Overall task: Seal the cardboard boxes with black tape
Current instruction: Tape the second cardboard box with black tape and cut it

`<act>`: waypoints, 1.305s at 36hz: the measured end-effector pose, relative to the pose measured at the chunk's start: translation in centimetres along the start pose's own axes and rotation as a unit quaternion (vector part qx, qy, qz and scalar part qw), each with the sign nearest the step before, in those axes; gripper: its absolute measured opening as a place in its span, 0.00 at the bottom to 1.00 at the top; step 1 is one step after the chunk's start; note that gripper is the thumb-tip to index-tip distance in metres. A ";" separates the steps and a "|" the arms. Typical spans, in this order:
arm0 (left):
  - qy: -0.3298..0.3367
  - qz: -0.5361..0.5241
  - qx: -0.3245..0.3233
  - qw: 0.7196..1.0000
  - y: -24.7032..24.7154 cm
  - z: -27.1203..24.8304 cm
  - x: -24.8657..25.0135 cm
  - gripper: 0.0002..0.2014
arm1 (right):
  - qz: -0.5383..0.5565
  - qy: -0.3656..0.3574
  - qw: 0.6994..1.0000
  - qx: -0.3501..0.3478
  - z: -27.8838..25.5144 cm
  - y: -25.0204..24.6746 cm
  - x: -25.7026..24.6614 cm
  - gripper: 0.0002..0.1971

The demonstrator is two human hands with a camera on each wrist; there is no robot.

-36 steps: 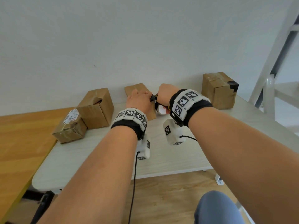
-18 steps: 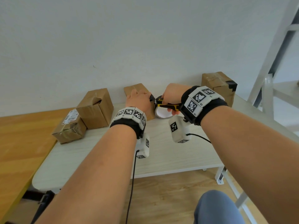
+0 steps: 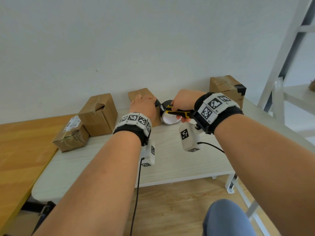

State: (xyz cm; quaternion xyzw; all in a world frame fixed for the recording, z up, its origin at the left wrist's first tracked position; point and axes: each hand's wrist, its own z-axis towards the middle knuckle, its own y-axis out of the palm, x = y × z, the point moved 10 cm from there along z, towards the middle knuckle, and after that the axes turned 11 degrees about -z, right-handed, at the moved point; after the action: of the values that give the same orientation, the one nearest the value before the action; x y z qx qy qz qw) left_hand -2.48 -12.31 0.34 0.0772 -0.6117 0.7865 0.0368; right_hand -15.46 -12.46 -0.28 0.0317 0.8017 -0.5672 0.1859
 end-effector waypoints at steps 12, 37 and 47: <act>-0.029 -0.082 0.015 0.996 -0.4 -0.2 -1.3 0.15 | 0.081 -0.006 0.996 0.040 -0.1 -0.2 0.9 0.16; -0.012 -0.147 0.094 0.985 -1.6 -1.5 -1.4 0.21 | 0.115 0.050 0.980 0.154 0.7 -0.2 6.4 0.16; -0.015 -0.180 0.076 0.981 -1.5 -0.7 -2.0 0.20 | -0.132 0.066 0.986 0.082 4.3 3.2 7.6 0.09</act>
State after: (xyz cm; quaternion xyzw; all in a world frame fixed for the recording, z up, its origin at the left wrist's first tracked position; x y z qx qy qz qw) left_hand -0.35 -11.21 1.27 0.2007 -0.5263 0.8102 0.1622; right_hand -20.58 -16.53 -6.93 -0.0223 0.7600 -0.6474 0.0528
